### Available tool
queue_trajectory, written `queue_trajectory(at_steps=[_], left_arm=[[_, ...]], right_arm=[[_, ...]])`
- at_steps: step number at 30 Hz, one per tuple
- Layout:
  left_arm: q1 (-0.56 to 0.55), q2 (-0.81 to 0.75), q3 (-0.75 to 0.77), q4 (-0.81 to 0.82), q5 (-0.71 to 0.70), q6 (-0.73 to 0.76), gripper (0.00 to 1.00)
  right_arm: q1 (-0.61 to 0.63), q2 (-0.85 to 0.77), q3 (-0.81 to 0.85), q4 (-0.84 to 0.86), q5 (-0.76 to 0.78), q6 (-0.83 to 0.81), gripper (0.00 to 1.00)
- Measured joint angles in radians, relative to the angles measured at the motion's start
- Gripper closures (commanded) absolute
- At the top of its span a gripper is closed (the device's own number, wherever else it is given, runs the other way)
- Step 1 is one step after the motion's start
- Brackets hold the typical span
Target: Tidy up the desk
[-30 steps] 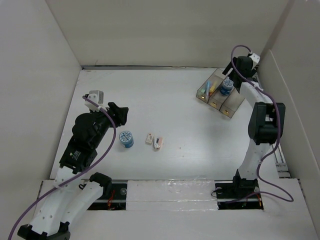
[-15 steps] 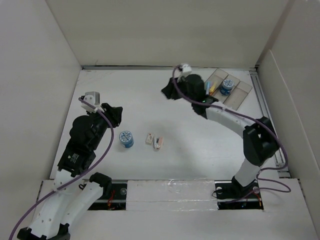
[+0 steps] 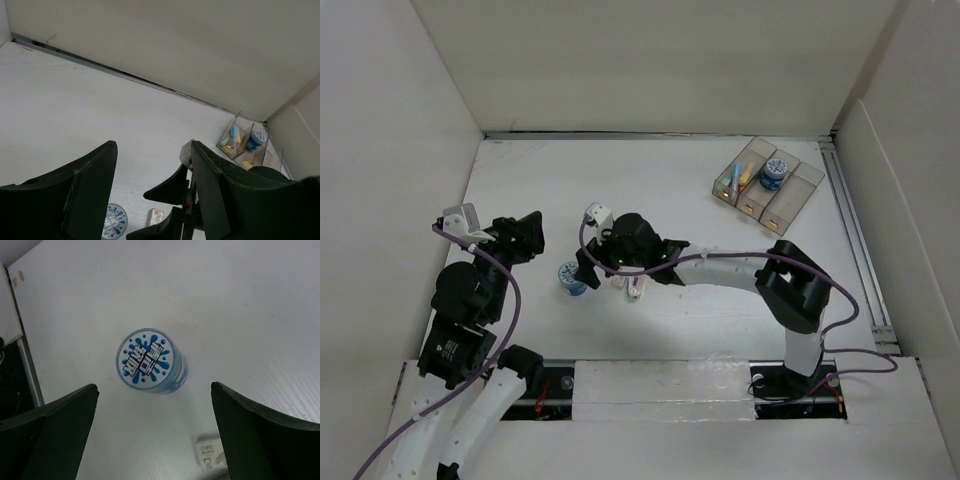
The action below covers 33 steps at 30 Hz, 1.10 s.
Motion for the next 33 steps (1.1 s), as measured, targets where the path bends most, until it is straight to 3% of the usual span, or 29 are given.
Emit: queue_trajectory(at_steps=[11, 18, 19, 22, 23, 28, 33], left_arm=[[0.0, 0.014, 0.0, -0.002, -0.005, -0.001, 0.44], [0.0, 0.013, 0.0, -0.002, -0.005, -0.001, 0.44], [0.0, 0.013, 0.0, -0.002, -0.004, -0.001, 0.44], [0.0, 0.013, 0.0, -0.002, -0.004, -0.001, 0.44], [0.0, 0.013, 0.0, -0.002, -0.004, -0.001, 0.44], [0.0, 0.013, 0.0, -0.002, -0.002, -0.001, 0.44], [0.0, 0.014, -0.001, -0.001, 0.019, 0.0, 0.44]], right_arm=[[0.099, 0.198, 0.196, -0.097, 0.114, -0.053, 0.03], [0.097, 0.262, 0.243, -0.112, 0.161, -0.047, 0.29], [0.098, 0.263, 0.244, -0.112, 0.175, -0.047, 0.44], [0.098, 0.263, 0.248, -0.113, 0.223, -0.035, 0.59], [0.099, 0.261, 0.246, -0.114, 0.241, -0.029, 0.6], [0.049, 0.132, 0.116, -0.096, 0.248, 0.032, 0.6], [-0.204, -0.137, -0.022, -0.058, 0.212, 0.107, 0.6]])
